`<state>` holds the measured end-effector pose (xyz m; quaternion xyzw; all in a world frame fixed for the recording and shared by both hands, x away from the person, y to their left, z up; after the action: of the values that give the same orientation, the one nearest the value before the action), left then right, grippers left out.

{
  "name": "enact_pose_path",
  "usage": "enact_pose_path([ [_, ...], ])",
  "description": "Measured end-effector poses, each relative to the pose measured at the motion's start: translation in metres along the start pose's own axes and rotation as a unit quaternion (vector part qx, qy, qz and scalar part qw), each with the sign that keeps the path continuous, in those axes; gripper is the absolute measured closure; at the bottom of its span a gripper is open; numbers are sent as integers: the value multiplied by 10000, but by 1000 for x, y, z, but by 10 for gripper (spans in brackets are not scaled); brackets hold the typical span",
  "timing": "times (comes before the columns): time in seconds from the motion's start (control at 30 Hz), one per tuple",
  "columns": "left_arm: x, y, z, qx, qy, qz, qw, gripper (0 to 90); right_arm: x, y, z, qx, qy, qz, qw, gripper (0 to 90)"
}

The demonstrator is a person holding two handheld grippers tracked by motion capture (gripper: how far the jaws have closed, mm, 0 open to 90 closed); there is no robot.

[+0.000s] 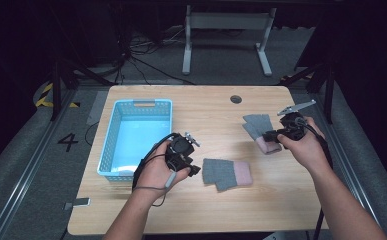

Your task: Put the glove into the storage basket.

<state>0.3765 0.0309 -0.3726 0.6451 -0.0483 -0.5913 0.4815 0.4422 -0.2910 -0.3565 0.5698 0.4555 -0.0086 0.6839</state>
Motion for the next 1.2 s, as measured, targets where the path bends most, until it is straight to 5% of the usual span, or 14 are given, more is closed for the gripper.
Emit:
enact_pose_path([
  [0.63,-1,1,2,-27,-158,33,9999,611,-17,-2,-41,-597,738,-151,9954,812],
  [1.03,-2,-1,2,-52,-267,189,9995,646,-1,-15,-63,-969,1093,-334,9887,808],
  [1.2,-2,-6,1,-36,-252,189,9995,665,13,-27,-74,-1209,1306,-451,9830,808],
])
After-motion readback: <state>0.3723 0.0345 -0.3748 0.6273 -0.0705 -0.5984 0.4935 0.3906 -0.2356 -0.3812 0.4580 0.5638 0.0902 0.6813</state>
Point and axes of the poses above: each handheld gripper's, and its own axes: x roughly forward along the jaws, y roughly out of its top, z roughly to its right, the point moved 3 cm from there along x, roughly forward along the jaws, and after that the axes turned 13 degrees about z, right-handed, at the moved point
